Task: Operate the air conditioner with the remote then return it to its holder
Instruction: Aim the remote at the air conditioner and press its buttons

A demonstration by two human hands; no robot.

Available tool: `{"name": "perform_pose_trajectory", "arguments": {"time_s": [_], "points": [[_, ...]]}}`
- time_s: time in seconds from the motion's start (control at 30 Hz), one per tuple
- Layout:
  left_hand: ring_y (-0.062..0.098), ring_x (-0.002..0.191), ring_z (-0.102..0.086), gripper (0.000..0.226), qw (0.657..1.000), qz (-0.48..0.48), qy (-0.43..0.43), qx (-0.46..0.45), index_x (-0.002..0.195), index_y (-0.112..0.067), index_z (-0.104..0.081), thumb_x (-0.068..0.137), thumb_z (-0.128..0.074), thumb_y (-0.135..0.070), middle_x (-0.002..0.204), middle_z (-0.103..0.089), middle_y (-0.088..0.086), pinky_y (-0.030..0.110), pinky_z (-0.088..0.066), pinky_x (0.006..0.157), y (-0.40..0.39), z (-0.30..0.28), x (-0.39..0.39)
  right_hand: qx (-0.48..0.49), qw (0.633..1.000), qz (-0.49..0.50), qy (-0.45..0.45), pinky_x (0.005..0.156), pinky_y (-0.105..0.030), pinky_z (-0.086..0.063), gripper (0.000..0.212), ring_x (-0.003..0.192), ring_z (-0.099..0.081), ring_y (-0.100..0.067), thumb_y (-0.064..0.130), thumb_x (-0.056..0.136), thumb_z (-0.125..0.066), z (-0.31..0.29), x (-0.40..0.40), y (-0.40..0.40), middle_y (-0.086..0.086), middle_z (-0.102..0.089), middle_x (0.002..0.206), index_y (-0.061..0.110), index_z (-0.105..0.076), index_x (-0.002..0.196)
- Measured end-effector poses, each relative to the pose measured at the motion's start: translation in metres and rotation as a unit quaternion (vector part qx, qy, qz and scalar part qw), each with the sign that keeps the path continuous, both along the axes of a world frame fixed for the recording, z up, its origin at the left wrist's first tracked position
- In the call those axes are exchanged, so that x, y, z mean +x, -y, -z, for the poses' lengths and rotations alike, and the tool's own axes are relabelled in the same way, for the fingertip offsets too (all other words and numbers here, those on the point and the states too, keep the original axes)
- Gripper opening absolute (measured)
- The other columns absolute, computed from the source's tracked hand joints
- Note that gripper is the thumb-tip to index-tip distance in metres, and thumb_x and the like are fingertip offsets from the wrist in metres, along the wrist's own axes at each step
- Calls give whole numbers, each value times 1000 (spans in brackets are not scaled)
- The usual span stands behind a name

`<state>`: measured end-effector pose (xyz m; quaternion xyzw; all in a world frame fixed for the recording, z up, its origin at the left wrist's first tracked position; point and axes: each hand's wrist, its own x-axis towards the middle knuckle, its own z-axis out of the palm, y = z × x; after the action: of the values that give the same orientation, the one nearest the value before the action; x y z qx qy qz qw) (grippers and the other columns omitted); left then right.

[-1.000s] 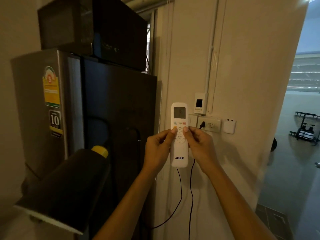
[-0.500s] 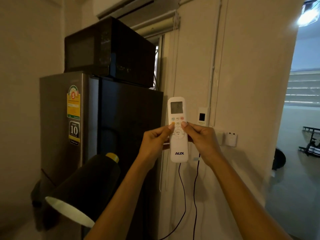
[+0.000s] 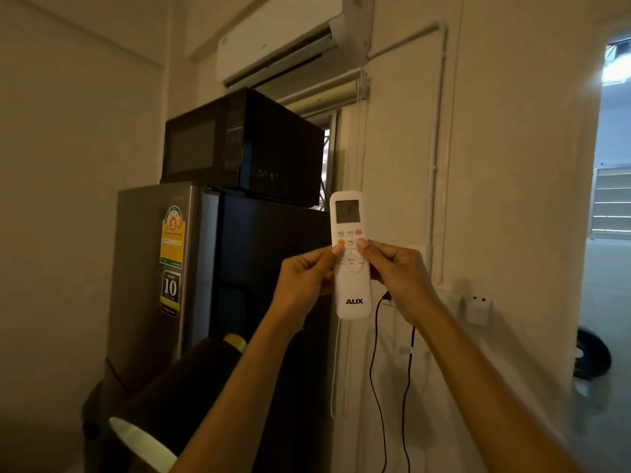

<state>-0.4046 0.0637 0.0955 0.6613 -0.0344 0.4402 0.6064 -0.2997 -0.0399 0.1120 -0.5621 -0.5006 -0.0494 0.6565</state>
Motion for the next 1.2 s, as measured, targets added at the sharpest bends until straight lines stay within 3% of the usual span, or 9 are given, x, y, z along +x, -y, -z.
{"name": "perform_pose_trajectory", "arguments": {"time_s": [0.13, 0.23, 0.43, 0.73, 0.97, 1.2], "points": [[8, 75, -72, 18, 1000, -12, 8, 22, 95, -17, -67, 89, -53, -27, 89, -72, -1, 19, -58, 61, -5, -24, -8, 2, 1000, -10, 0, 75, -28, -58, 8, 86, -71, -12, 36, 82, -61, -22, -3, -8, 10, -71, 91, 35, -65, 88], [7, 74, -72, 18, 999, -24, 9, 30, 96, -16, -67, 89, -54, -27, 88, -72, -1, 20, -59, 62, -10, -40, -10, 8, 1000, -19, -6, 72, -25, -57, 9, 85, -71, -11, 35, 83, -61, -36, -7, -12, 10, -71, 90, 31, -67, 88], [8, 72, -72, 14, 999, -22, -18, 33, 85, -20, -66, 88, -55, -28, 84, -72, -3, 22, -58, 62, -20, -60, -13, -1, 999, -13, -32, 82, -35, -56, 18, 90, -70, -19, 35, 82, -62, -53, -10, -19, 2, -71, 95, 23, -67, 93], [14, 80, -70, 14, 998, -21, -47, 21, 86, -18, -64, 87, -56, -30, 88, -71, 1, 29, -57, 70, -29, -75, -17, -14, 998, 3, -54, 89, -44, -54, 23, 93, -70, -26, 34, 82, -62, -68, -17, -29, -9, -71, 106, 17, -65, 96], [11, 76, -71, 14, 999, -12, -34, 28, 86, -20, -65, 88, -56, -29, 86, -71, -1, 25, -57, 64, -36, -82, -22, 1, 998, 2, -59, 87, -41, -55, 31, 93, -69, -27, 34, 83, -62, -75, -23, -35, -10, -71, 106, 11, -65, 104], [14, 80, -70, 14, 999, -20, -27, 38, 87, -19, -66, 88, -56, -29, 89, -71, 2, 28, -57, 68, -46, -91, -24, 7, 998, -5, -56, 84, -39, -55, 18, 89, -68, -25, 34, 84, -61, -84, -25, -45, -5, -68, 98, 19, -61, 93]]}}
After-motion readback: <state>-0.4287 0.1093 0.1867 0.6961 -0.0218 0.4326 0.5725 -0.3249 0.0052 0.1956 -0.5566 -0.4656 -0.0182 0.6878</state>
